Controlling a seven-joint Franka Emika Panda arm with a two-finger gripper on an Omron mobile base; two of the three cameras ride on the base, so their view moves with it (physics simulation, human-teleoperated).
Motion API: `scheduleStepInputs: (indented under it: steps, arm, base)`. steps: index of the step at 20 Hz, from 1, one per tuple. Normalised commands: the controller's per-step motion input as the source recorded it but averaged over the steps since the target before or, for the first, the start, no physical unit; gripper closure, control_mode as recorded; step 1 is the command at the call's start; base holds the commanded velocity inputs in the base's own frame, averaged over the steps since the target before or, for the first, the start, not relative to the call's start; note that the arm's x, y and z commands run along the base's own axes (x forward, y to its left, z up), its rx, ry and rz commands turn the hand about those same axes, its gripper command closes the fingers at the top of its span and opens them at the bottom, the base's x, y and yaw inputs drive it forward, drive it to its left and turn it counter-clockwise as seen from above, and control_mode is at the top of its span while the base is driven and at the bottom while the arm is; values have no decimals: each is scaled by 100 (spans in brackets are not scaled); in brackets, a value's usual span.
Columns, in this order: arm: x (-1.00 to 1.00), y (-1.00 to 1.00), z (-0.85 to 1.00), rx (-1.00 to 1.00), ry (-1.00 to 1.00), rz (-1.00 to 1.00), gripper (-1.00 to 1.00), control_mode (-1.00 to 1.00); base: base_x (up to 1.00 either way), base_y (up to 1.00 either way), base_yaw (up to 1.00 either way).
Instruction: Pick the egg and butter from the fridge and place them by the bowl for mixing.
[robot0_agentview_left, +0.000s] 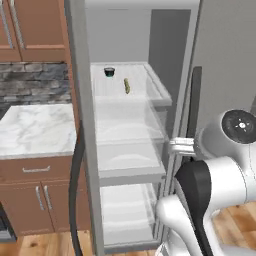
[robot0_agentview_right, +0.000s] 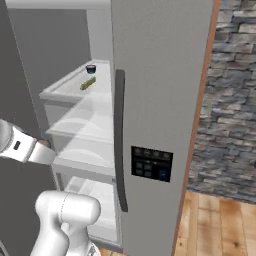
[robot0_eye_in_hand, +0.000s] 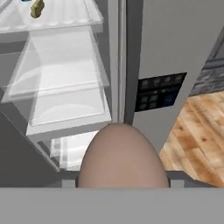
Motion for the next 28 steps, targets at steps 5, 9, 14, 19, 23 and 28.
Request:
scheduleStepInputs:
  steps: [5, 9, 14, 19, 23, 28]
  arm:
    - [0, 0, 0, 0, 0, 0, 100, 100]
    - [0, 0, 0, 0, 0, 0, 100, 100]
    - [0, 0, 0, 0, 0, 0, 100, 100]
    - [0, 0, 0, 0, 0, 0, 100, 100]
    - [0, 0, 0, 0, 0, 0, 100, 100]
    - [0, 0, 0, 0, 0, 0, 100, 100]
  base:
    - [-93, -71, 71]
    - [-73, -46, 82]
    - [-23, -3, 98]
    - [-9, 0, 100]
    - [-2, 9, 92]
    - [71, 7, 47]
